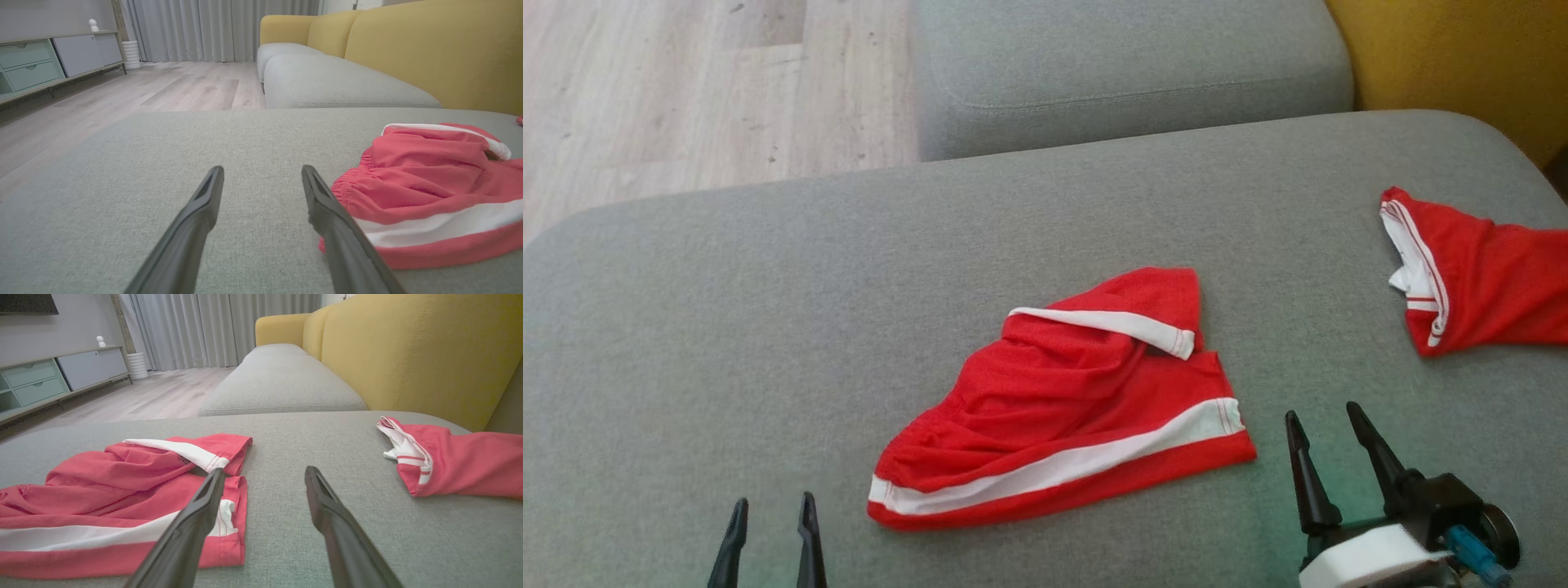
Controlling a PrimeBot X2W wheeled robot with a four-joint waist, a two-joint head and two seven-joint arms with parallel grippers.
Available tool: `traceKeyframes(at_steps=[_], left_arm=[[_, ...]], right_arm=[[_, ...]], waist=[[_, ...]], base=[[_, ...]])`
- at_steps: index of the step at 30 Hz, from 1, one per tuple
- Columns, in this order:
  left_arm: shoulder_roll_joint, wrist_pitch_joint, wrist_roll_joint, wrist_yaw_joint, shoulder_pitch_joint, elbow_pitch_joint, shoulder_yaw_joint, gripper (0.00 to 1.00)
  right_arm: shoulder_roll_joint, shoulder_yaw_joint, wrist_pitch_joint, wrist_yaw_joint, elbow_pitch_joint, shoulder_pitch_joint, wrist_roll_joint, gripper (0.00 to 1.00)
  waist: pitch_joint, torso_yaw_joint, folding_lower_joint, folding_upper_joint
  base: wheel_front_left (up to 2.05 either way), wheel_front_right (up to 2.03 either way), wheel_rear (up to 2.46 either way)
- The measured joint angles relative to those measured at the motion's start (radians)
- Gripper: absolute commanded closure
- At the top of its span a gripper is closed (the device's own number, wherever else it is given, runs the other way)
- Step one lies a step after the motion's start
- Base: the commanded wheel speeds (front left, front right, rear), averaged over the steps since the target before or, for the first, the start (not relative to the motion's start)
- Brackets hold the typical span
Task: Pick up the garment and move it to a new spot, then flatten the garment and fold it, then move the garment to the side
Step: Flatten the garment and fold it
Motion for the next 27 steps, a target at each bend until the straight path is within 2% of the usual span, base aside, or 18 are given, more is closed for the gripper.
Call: traceKeyframes(at_steps=[9, 21, 25, 27], left_arm=[[-0.033, 0.000, 0.036, -0.058, 0.011, 0.025, 0.054, 0.00], [-0.048, 0.000, 0.064, -0.101, 0.010, 0.041, 0.078, 0.00], [-0.041, 0.000, 0.067, -0.126, 0.007, 0.059, 0.069, 0.00], [-0.023, 0.012, 0.067, -0.137, 0.004, 0.093, 0.043, 0.00]], right_arm=[[0.000, 0.008, 0.000, 0.000, 0.006, 0.000, 0.001, 0.00], [-0.002, 0.035, 0.000, 0.000, 0.022, -0.006, 0.029, 0.00], [-0.057, 0.087, 0.009, 0.000, 0.058, -0.044, 0.073, 0.00], [-0.105, 0.128, 0.069, 0.000, 0.071, -0.081, 0.094, 0.00]], waist=[[-0.008, 0.027, 0.0000, 0.0000], [-0.012, 0.045, 0.0000, 0.0000], [-0.012, 0.049, -0.0001, 0.0000], [-0.009, 0.049, 0.0000, 0.0000]], base=[[0.00, 0.00, 0.00], [0.00, 0.00, 0.00], [0.00, 0.00, 0.00], [0.00, 0.00, 0.00]])
